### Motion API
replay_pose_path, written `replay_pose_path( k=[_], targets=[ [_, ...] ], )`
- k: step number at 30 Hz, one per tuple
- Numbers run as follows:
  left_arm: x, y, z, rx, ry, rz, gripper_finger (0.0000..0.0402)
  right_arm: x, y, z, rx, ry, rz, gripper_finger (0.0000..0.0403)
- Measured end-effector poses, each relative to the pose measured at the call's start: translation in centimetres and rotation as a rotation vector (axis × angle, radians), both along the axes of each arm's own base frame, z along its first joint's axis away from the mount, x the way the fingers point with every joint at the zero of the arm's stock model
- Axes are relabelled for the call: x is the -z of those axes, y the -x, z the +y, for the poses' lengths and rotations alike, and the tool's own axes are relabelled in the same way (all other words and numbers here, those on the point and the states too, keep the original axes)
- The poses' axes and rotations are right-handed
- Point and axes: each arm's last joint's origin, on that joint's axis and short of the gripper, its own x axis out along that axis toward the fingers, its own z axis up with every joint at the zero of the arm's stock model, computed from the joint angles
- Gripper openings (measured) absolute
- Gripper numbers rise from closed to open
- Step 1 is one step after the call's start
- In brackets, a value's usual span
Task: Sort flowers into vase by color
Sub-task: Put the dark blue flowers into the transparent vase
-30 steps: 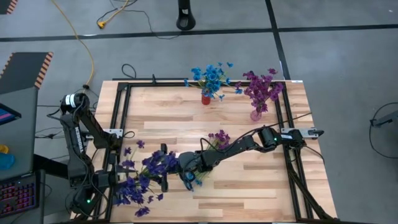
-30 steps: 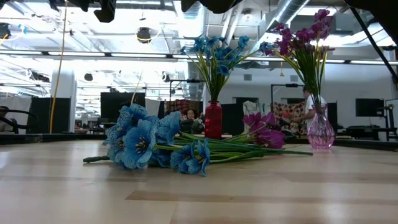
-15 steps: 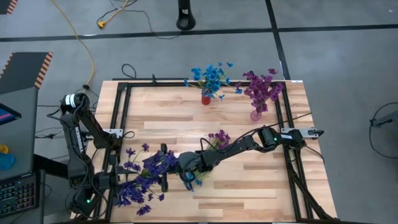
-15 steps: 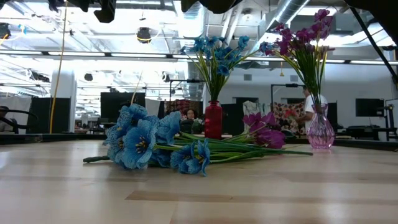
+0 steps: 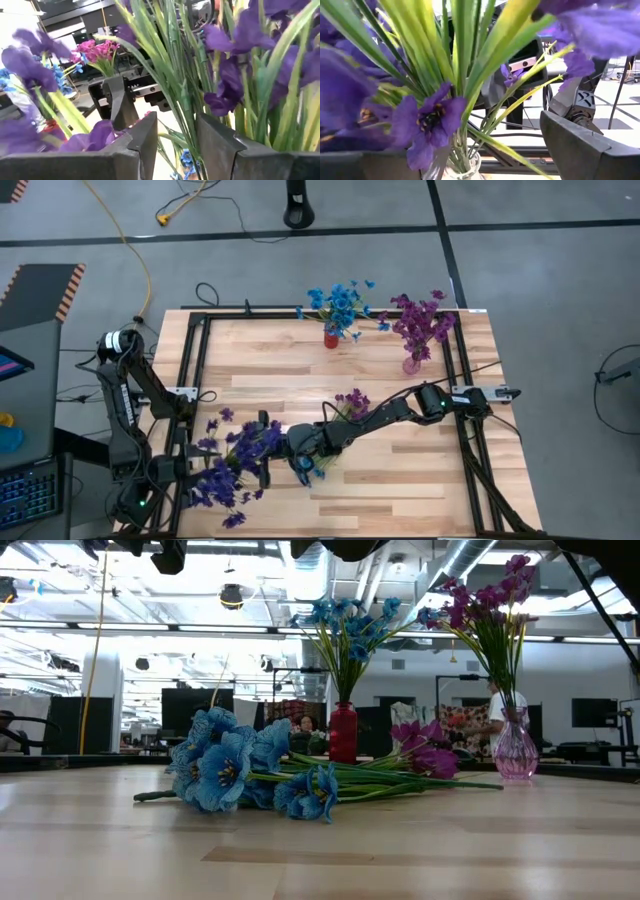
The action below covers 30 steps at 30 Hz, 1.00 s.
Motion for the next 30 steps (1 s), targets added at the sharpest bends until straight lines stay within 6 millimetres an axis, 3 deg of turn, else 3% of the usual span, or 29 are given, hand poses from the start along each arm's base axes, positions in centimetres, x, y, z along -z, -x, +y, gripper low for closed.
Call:
replay_pose_path(
  k=[12,20,30],
  targets=[
    [0.0,0.3,-0.2,0.032,0.004,0.023,0.0201,0.0,0.0,0.0,0.000,0.003,0.002,0.0320],
    [-2.1,1.2,0.0,0.081,0.092,0.021,0.0197,0.0,0.0,0.0,0.001,0.003,0.002,0.0320],
    [-4.8,1.8,2.8,0.223,0.286,0.148,0.0180,0.0,0.0,0.0,0.001,0.002,0.002,0.0320]
  ],
)
